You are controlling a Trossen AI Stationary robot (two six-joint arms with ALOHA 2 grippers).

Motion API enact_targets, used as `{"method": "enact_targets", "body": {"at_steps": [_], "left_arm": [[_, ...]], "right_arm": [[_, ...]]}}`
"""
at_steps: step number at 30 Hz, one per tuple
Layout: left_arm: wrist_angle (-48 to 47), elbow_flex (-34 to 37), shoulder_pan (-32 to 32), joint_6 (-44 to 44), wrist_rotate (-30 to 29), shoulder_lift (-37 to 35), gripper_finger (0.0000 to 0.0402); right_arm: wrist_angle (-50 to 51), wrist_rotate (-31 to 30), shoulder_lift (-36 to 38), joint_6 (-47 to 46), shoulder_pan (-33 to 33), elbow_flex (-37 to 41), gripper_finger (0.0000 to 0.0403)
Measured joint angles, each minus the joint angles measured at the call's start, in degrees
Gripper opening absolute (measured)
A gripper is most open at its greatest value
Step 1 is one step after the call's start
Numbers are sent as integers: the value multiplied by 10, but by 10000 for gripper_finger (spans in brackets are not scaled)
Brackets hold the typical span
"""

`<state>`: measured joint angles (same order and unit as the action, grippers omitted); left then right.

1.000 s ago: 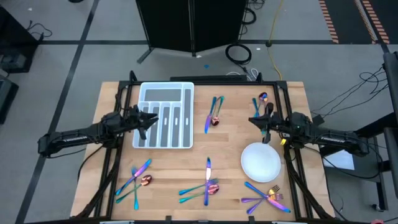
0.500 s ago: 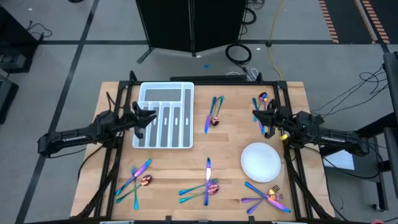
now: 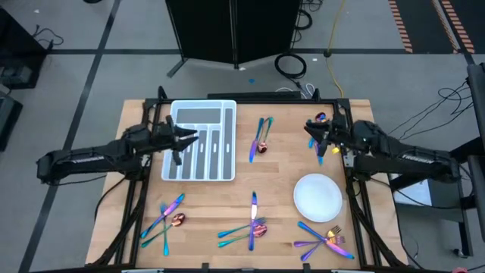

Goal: Sort silverware
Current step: Put the iridescent fork into the white silverware tray

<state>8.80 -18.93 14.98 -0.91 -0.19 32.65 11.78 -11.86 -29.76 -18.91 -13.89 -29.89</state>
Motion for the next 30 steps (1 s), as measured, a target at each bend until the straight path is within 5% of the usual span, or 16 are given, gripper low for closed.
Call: {"method": "enact_targets", "body": {"at_steps": [8, 16, 30], "left_arm": [[19, -35, 0, 36, 52, 141, 118], [44, -77, -9, 60, 113, 237, 118], [67, -117, -31, 105, 113, 297, 118]], "right_arm": [[182, 58, -151, -12, 1, -143, 97], [226, 268, -280, -3, 37, -198, 98], [195, 273, -362, -92, 164, -200, 98]]}}
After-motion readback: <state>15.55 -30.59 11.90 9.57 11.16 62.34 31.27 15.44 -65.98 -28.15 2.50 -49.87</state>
